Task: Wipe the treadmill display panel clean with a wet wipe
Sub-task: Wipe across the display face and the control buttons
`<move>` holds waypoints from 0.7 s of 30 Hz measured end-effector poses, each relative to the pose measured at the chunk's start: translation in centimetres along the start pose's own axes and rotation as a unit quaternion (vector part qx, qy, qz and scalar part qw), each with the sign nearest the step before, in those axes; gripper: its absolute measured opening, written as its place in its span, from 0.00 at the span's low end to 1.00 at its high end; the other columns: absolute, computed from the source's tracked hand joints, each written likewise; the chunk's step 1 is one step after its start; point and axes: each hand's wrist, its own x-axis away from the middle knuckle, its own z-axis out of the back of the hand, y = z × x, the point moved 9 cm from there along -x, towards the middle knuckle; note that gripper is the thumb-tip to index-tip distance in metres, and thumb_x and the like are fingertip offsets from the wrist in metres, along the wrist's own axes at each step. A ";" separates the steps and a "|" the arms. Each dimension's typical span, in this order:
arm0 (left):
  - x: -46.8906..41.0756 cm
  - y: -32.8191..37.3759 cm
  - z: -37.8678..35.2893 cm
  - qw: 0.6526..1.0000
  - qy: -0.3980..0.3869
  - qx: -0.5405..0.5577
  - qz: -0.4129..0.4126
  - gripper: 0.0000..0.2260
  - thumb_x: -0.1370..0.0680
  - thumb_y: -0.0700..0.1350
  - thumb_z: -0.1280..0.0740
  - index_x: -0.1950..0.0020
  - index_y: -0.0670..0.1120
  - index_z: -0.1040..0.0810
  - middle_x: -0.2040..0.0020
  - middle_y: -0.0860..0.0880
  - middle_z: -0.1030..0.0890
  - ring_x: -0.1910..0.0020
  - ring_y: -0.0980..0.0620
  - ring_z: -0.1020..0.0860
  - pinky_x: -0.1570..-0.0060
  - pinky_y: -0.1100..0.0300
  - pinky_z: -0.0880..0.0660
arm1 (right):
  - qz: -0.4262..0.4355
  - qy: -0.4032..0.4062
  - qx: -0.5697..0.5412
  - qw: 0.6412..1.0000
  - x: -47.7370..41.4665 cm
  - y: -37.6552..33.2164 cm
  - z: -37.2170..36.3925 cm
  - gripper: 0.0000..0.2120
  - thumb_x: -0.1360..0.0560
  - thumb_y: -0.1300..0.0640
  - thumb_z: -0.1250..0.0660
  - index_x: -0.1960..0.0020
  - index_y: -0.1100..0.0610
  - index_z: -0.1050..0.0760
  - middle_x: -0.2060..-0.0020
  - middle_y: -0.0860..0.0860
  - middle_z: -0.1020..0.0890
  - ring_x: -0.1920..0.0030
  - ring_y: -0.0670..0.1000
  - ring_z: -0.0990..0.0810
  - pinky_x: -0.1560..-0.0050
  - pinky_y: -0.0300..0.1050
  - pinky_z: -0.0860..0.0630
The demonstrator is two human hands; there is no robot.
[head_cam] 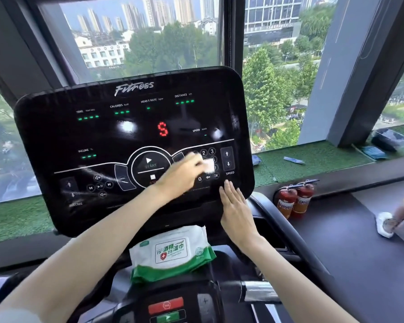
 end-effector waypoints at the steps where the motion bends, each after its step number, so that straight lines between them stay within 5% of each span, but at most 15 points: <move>1: -0.3 -2.1 1.8 0.993 0.083 0.029 0.080 0.15 0.31 0.28 0.35 0.49 0.41 0.21 0.56 0.46 0.26 0.55 0.49 0.30 0.64 0.55 0.24 | -0.001 0.001 0.002 1.000 0.0 0.0 0.0 0.33 0.44 0.73 0.34 0.38 0.70 0.28 0.38 0.67 0.27 0.36 0.63 0.27 0.38 0.60 0.30; 3: 0.7 -4.0 3.6 0.961 0.196 0.067 0.182 0.14 0.28 0.29 0.35 0.46 0.42 0.19 0.57 0.45 0.26 0.56 0.49 0.30 0.60 0.58 0.27 | -0.004 0.004 0.003 1.000 0.0 -0.3 0.0 0.31 0.42 0.71 0.39 0.38 0.71 0.29 0.38 0.68 0.27 0.36 0.64 0.28 0.38 0.61 0.31; 4: 0.8 -3.2 3.2 0.967 0.180 0.055 0.169 0.15 0.28 0.29 0.35 0.46 0.42 0.20 0.57 0.46 0.25 0.56 0.49 0.30 0.60 0.59 0.28 | -0.005 0.005 0.004 1.000 0.0 -0.4 0.1 0.31 0.42 0.71 0.40 0.38 0.71 0.29 0.38 0.68 0.27 0.36 0.65 0.28 0.38 0.60 0.31; 6: 1.0 0.9 -0.2 0.999 0.027 -0.008 0.022 0.17 0.31 0.28 0.36 0.46 0.42 0.22 0.55 0.46 0.26 0.54 0.49 0.31 0.65 0.56 0.25 | -0.007 0.003 0.016 1.000 0.0 -0.6 0.2 0.32 0.44 0.72 0.34 0.39 0.71 0.28 0.38 0.68 0.27 0.37 0.65 0.28 0.38 0.60 0.30; 8: 2.1 2.0 -1.9 0.993 -0.079 -0.047 -0.073 0.18 0.33 0.27 0.37 0.47 0.42 0.24 0.54 0.46 0.27 0.53 0.49 0.30 0.70 0.53 0.24 | -0.007 0.000 0.025 1.000 0.0 -0.8 0.3 0.34 0.46 0.72 0.31 0.39 0.71 0.27 0.39 0.68 0.26 0.37 0.65 0.27 0.39 0.60 0.29; 10: 1.2 -0.8 0.4 1.000 -0.002 -0.024 0.002 0.18 0.33 0.27 0.37 0.47 0.42 0.22 0.55 0.45 0.26 0.55 0.49 0.31 0.68 0.53 0.23 | -0.009 0.002 0.025 1.000 0.0 -0.8 0.4 0.34 0.46 0.72 0.31 0.39 0.71 0.28 0.39 0.68 0.26 0.37 0.65 0.27 0.39 0.59 0.30; 12: 1.4 -4.4 3.7 0.975 0.150 0.032 0.160 0.16 0.30 0.27 0.36 0.47 0.41 0.20 0.56 0.44 0.25 0.55 0.47 0.29 0.63 0.53 0.24 | -0.015 -0.003 0.024 1.000 0.0 -0.9 0.2 0.32 0.44 0.72 0.33 0.39 0.71 0.28 0.38 0.69 0.27 0.37 0.65 0.28 0.38 0.59 0.31; 14: 2.0 -4.4 4.2 0.960 0.197 0.046 0.193 0.16 0.29 0.27 0.36 0.47 0.41 0.19 0.56 0.44 0.25 0.57 0.47 0.29 0.60 0.54 0.25 | -0.023 -0.004 0.026 0.999 0.1 -1.0 0.1 0.27 0.38 0.70 0.41 0.38 0.71 0.28 0.38 0.69 0.28 0.36 0.65 0.29 0.38 0.59 0.31; 16: 1.7 -0.2 1.0 0.998 0.055 -0.003 0.041 0.18 0.32 0.27 0.38 0.48 0.43 0.21 0.56 0.46 0.25 0.56 0.49 0.31 0.67 0.54 0.24 | -0.036 -0.005 0.029 0.999 0.0 -0.9 0.1 0.29 0.36 0.66 0.53 0.39 0.71 0.27 0.39 0.68 0.26 0.37 0.64 0.28 0.38 0.58 0.31; 18: 3.1 1.8 -1.4 0.992 -0.068 -0.047 -0.091 0.18 0.34 0.27 0.38 0.49 0.43 0.24 0.55 0.47 0.26 0.55 0.50 0.32 0.72 0.56 0.25 | -0.046 0.002 0.030 0.998 -0.1 -0.9 0.0 0.32 0.37 0.66 0.56 0.39 0.71 0.27 0.40 0.68 0.26 0.37 0.63 0.27 0.38 0.57 0.32; 19: 2.8 0.8 -0.8 0.994 -0.058 -0.048 -0.074 0.18 0.34 0.26 0.37 0.49 0.42 0.24 0.55 0.47 0.26 0.55 0.50 0.31 0.71 0.56 0.25 | -0.050 0.007 0.031 0.998 0.0 -0.9 0.1 0.31 0.37 0.66 0.56 0.39 0.71 0.27 0.39 0.68 0.26 0.37 0.63 0.27 0.38 0.57 0.33; 21: 1.8 -3.4 2.1 0.995 0.053 0.006 0.084 0.15 0.31 0.27 0.35 0.48 0.41 0.21 0.55 0.45 0.26 0.55 0.49 0.30 0.67 0.53 0.24 | -0.055 0.018 0.026 0.998 -0.1 -0.9 0.2 0.28 0.36 0.68 0.49 0.38 0.71 0.29 0.37 0.69 0.28 0.35 0.64 0.29 0.36 0.58 0.33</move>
